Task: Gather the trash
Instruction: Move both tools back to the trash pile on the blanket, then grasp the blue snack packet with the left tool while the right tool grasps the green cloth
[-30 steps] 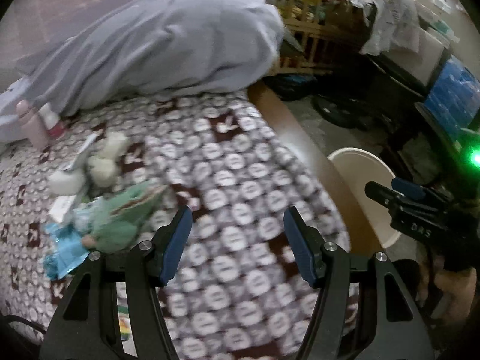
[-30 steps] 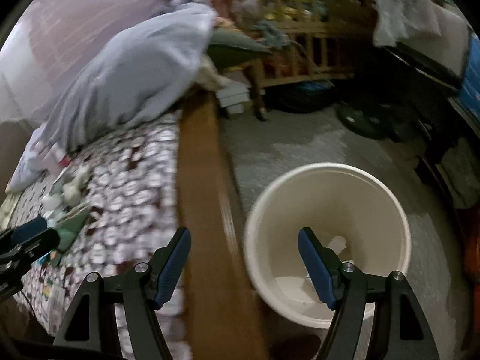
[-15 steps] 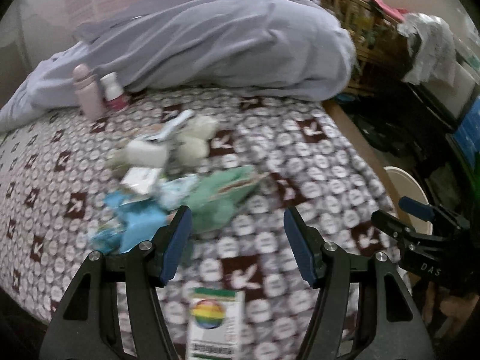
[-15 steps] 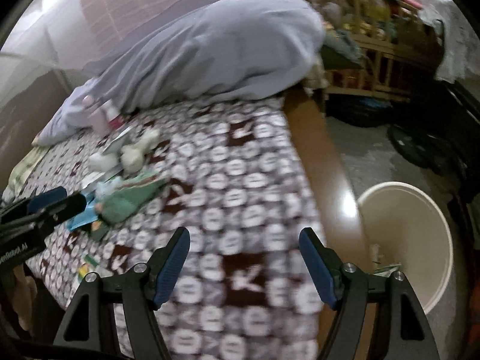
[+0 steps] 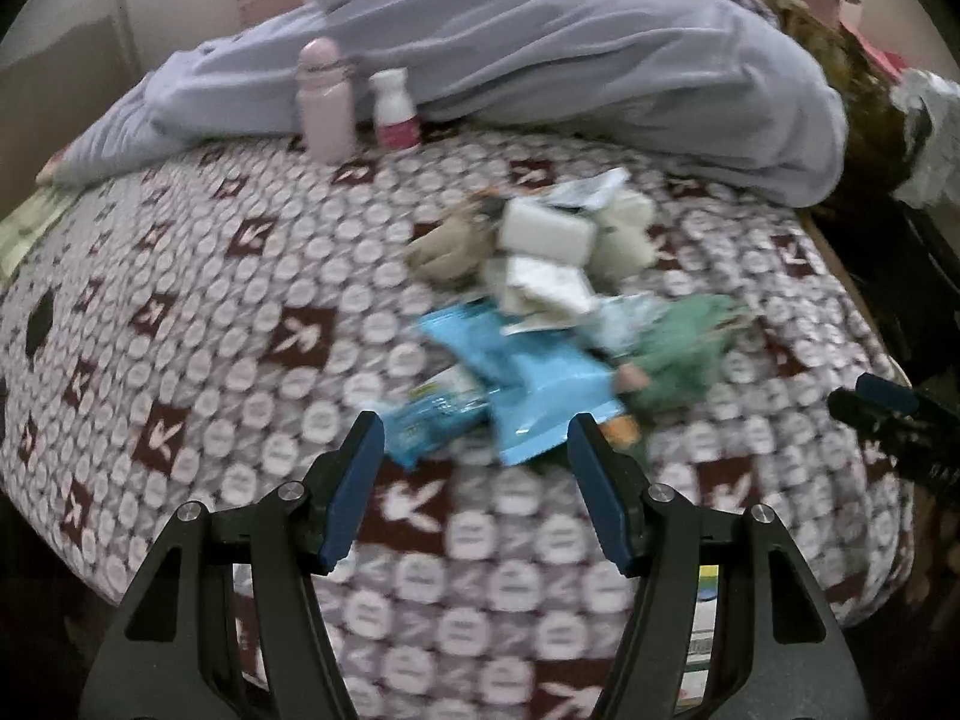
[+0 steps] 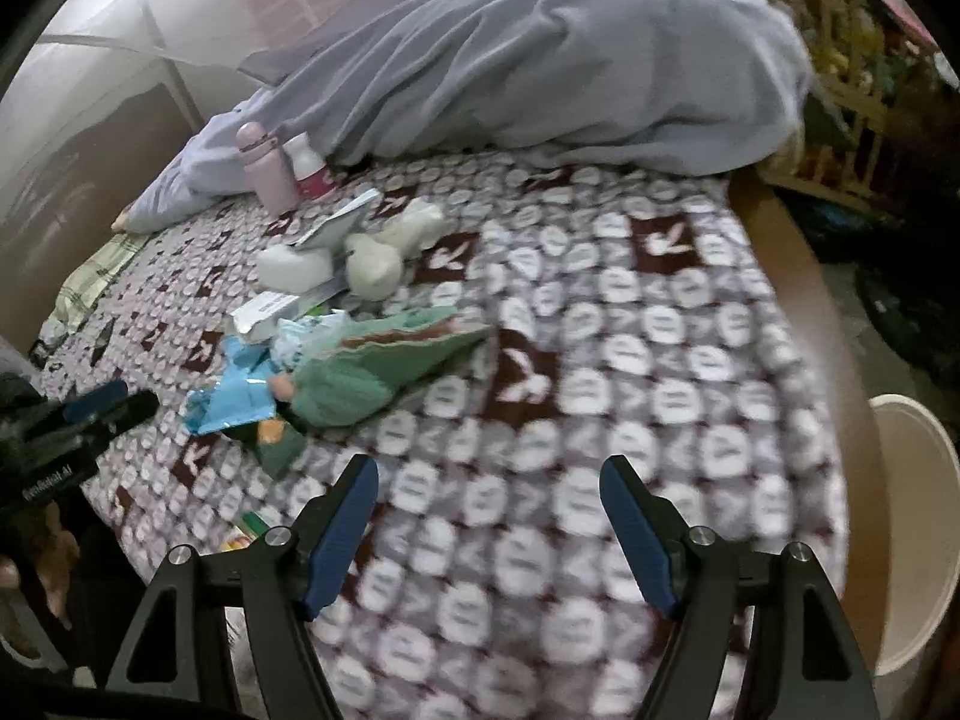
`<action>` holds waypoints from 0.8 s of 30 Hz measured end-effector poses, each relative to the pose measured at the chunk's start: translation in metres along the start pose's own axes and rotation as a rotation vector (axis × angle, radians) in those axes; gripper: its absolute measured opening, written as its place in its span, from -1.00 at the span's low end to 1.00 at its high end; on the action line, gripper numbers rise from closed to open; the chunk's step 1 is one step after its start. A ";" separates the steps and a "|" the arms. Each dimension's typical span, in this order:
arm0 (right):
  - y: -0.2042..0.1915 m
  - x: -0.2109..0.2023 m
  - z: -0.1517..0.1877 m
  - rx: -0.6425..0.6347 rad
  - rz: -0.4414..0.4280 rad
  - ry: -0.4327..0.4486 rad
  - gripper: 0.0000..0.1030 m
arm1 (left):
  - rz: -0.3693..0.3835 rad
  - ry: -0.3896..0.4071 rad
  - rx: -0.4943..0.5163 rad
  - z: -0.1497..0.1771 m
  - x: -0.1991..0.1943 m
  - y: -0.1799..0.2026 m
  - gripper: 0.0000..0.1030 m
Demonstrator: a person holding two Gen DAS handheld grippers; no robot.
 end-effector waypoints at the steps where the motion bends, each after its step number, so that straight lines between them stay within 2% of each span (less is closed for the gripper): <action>1: -0.003 0.004 -0.002 -0.001 -0.006 -0.004 0.44 | 0.000 -0.008 -0.011 0.001 0.004 -0.007 0.21; 8: -0.033 0.044 -0.022 -0.020 -0.049 -0.059 0.46 | 0.039 -0.058 -0.051 0.007 0.033 -0.038 0.21; 12: -0.050 0.073 -0.032 -0.026 -0.071 -0.089 0.55 | 0.089 -0.112 -0.036 0.006 0.053 -0.040 0.21; 15: -0.054 0.092 -0.038 -0.020 -0.077 -0.111 0.55 | 0.087 -0.142 -0.010 0.006 0.068 -0.038 0.21; 20: -0.049 0.103 -0.046 0.036 -0.134 -0.087 0.55 | 0.102 -0.142 -0.010 -0.001 0.081 -0.041 0.21; 21: -0.049 0.105 -0.046 0.037 -0.135 -0.084 0.54 | 0.110 -0.140 -0.010 -0.003 0.084 -0.041 0.21; 23: -0.050 0.109 -0.045 0.035 -0.160 -0.080 0.30 | 0.109 -0.137 -0.006 -0.006 0.087 -0.041 0.21; 24: -0.052 0.110 -0.045 0.034 -0.166 -0.078 0.26 | 0.107 -0.139 -0.005 -0.007 0.090 -0.042 0.20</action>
Point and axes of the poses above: each gripper's, at about its wrist camera, not at the fingertips, and x roughly the way its jaws point, y to its right, z to its underside, the point moved 1 cm from there along x, roughly the way its jaws point, and after that the axes turned 3 degrees about -x, right-handed, at the moved point
